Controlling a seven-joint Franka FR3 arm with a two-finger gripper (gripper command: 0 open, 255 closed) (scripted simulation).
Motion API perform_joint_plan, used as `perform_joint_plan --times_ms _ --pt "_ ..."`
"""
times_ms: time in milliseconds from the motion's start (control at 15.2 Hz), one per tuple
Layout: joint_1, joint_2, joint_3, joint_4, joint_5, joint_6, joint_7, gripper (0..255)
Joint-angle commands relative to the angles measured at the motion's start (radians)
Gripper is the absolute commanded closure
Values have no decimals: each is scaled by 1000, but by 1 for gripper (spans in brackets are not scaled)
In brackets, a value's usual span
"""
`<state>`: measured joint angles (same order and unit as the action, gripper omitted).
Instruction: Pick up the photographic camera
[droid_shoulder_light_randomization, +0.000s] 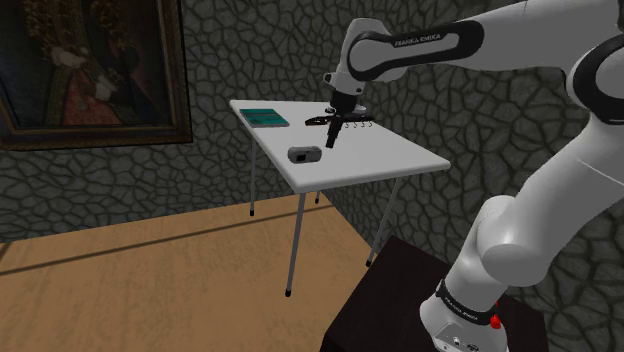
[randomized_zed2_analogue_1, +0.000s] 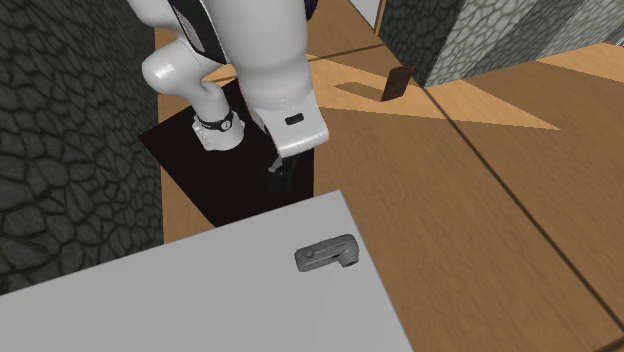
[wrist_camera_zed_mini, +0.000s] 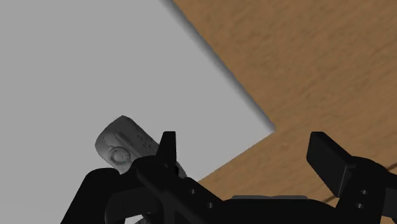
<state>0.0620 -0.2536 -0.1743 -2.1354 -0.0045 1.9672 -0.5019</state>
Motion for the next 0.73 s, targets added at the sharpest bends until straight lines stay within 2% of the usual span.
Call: perform_joint_plan --times_ms 0,330,660 --pt "1 75 -22 52 12 14 -73 0" --pt "-1 287 -48 227 61 26 -228 0" --pt "-23 502 -44 440 109 3 -362 0"
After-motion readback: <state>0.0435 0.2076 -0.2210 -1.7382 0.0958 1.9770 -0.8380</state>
